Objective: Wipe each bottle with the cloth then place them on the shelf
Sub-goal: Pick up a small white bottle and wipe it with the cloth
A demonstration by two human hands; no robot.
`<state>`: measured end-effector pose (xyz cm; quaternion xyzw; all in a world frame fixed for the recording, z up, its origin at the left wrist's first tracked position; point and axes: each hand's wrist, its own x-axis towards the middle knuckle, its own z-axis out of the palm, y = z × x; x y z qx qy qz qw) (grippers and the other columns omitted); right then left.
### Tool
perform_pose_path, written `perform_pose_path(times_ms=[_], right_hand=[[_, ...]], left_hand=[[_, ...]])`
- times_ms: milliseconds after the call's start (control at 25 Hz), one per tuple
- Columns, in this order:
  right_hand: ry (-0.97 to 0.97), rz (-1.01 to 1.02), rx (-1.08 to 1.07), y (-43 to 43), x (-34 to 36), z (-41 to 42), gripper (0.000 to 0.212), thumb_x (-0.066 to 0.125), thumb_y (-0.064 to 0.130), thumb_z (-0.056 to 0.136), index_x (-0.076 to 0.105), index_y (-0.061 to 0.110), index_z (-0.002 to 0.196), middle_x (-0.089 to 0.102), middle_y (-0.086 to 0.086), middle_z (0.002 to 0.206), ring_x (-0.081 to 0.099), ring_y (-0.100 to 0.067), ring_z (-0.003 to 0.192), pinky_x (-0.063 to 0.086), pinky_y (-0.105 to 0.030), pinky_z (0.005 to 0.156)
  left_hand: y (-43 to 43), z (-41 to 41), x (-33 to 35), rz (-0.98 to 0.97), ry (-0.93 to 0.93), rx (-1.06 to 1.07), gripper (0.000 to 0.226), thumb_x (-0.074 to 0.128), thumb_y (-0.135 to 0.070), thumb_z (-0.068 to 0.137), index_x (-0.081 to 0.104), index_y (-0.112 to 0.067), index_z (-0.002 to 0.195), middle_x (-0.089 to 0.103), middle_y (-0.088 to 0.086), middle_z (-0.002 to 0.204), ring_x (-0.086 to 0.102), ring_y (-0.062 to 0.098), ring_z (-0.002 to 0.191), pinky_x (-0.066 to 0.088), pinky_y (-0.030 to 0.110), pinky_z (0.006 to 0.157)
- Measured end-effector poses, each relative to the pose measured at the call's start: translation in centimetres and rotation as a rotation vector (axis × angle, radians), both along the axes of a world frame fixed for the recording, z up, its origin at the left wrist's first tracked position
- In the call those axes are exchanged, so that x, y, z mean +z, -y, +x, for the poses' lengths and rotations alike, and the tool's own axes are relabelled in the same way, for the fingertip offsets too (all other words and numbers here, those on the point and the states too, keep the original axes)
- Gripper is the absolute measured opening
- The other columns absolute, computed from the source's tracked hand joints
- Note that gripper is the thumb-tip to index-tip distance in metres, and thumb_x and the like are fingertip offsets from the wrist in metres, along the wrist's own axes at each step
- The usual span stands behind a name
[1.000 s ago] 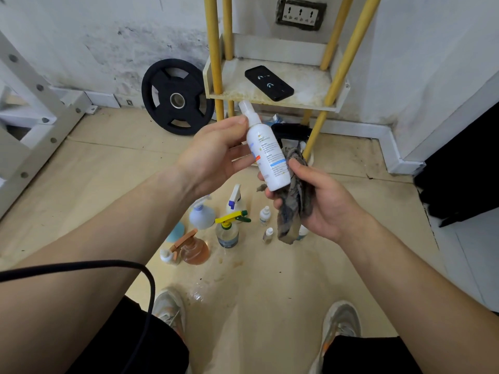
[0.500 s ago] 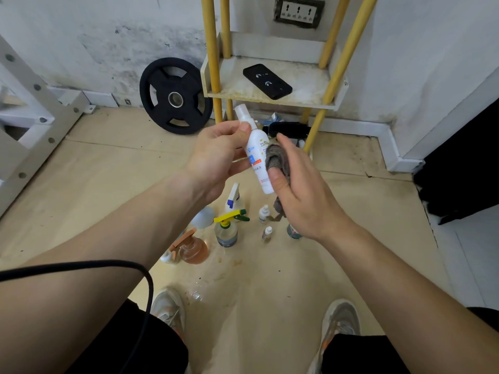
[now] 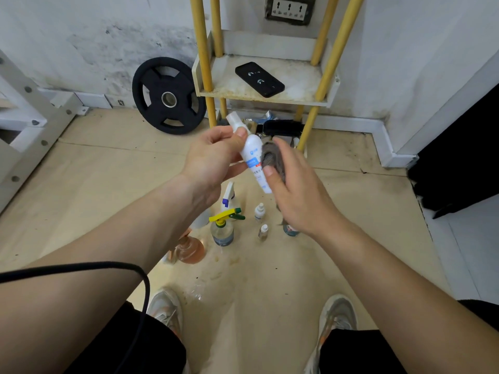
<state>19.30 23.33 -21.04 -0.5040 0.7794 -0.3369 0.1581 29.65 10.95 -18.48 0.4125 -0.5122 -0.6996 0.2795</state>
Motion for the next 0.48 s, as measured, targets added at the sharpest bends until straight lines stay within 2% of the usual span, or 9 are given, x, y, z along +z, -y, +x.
perform_pose_path(times_ms=[80, 200, 280, 400, 480], right_hand=[[-0.251, 0.086, 0.017, -0.1, -0.4, 1.1, 0.061, 0.045, 0.030, 0.104, 0.022, 0.016, 0.158, 0.036, -0.008, 0.155, 0.038, -0.028, 0.138, 0.035, -0.040, 0.113], [-0.319, 0.031, -0.021, 0.2, 0.1, 1.3, 0.061, 0.045, 0.030, 0.104, 0.021, 0.015, 0.159, 0.037, -0.008, 0.153, 0.040, -0.029, 0.134, 0.037, -0.041, 0.110], [-0.133, -0.012, -0.026, 0.4, 0.4, 0.6, 0.056, 0.045, 0.031, 0.105, 0.028, 0.018, 0.156, 0.045, -0.004, 0.148, 0.045, -0.023, 0.132, 0.040, -0.039, 0.107], [0.315, -0.063, -0.068, 1.0, 0.1, -0.3, 0.039, 0.047, 0.036, 0.104, 0.051, 0.025, 0.141, 0.064, 0.009, 0.126, 0.058, -0.010, 0.116, 0.046, -0.034, 0.097], [0.453, -0.060, -0.103, 1.1, -0.5, -0.6, 0.041, 0.047, 0.044, 0.100, 0.057, 0.025, 0.135, 0.068, 0.011, 0.119, 0.062, -0.011, 0.112, 0.048, -0.036, 0.096]], left_hand=[[0.2, 0.1, 0.0, 0.022, 0.008, 0.022, 0.023, 0.065, -0.026, 0.097, 0.066, -0.008, 0.111, 0.074, 0.001, 0.086, 0.070, 0.014, 0.072, 0.061, 0.029, 0.075], [-0.6, 0.1, -0.3, 0.039, 0.019, -0.037, 0.022, 0.066, -0.027, 0.096, 0.066, -0.007, 0.106, 0.073, 0.001, 0.082, 0.069, 0.014, 0.069, 0.060, 0.027, 0.068], [-1.1, 0.0, -0.6, 0.034, 0.039, -0.074, 0.022, 0.067, -0.028, 0.096, 0.066, -0.008, 0.104, 0.071, 0.003, 0.084, 0.068, 0.016, 0.071, 0.059, 0.027, 0.068], [-1.0, 0.0, -0.5, -0.004, 0.073, -0.056, 0.028, 0.069, -0.029, 0.094, 0.068, -0.003, 0.105, 0.073, 0.001, 0.083, 0.069, 0.011, 0.065, 0.058, 0.025, 0.065], [-0.7, 0.0, -0.1, -0.014, 0.076, -0.011, 0.032, 0.069, -0.029, 0.094, 0.068, -0.001, 0.111, 0.074, 0.001, 0.082, 0.069, 0.008, 0.061, 0.056, 0.022, 0.061]])
